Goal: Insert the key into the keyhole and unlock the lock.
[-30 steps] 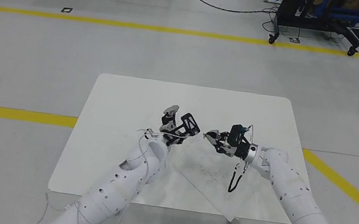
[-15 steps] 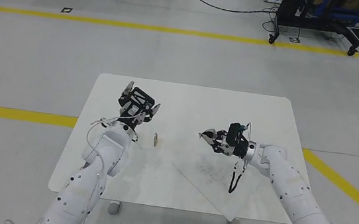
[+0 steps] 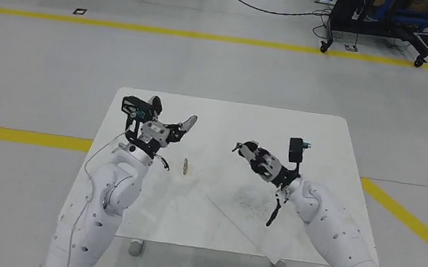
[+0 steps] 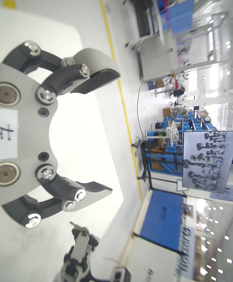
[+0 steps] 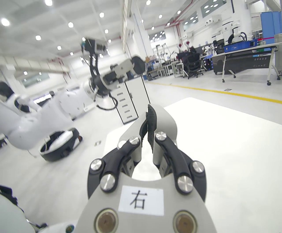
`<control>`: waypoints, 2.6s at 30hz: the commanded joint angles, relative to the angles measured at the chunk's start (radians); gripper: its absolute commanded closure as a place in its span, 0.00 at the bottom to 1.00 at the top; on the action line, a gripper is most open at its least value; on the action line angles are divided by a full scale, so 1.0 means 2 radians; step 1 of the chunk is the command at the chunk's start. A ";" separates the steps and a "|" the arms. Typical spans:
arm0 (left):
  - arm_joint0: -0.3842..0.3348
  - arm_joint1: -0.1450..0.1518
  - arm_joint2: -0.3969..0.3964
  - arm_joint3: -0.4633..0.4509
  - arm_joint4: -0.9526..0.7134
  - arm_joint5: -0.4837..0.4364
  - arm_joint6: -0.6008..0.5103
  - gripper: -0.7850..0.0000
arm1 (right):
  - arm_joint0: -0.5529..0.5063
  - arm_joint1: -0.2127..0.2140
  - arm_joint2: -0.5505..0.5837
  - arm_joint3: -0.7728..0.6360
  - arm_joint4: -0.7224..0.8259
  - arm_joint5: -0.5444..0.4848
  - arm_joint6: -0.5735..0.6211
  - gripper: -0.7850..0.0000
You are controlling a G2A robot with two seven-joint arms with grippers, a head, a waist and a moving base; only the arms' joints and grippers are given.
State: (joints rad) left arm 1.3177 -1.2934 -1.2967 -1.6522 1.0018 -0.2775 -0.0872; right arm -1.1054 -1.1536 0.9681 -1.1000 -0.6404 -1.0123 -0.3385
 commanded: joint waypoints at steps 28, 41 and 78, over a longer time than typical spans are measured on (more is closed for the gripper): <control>-0.057 0.008 0.002 0.084 -0.435 -0.102 -0.303 0.00 | 0.029 -0.026 -0.096 0.027 0.454 0.000 0.250 1.00; -0.064 0.010 0.031 0.089 -0.429 -0.107 -0.312 0.45 | 0.059 -0.059 -0.119 0.085 0.580 0.000 0.353 1.00; -0.071 0.020 0.049 0.092 -0.413 -0.056 -0.290 1.00 | 0.055 -0.105 -0.055 0.131 0.562 0.000 0.453 1.00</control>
State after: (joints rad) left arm 1.1759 -1.2544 -1.1986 -1.4667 0.1753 -0.3910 -0.6698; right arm -0.9939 -1.3627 0.8548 -0.8381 0.4845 -1.0123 0.5672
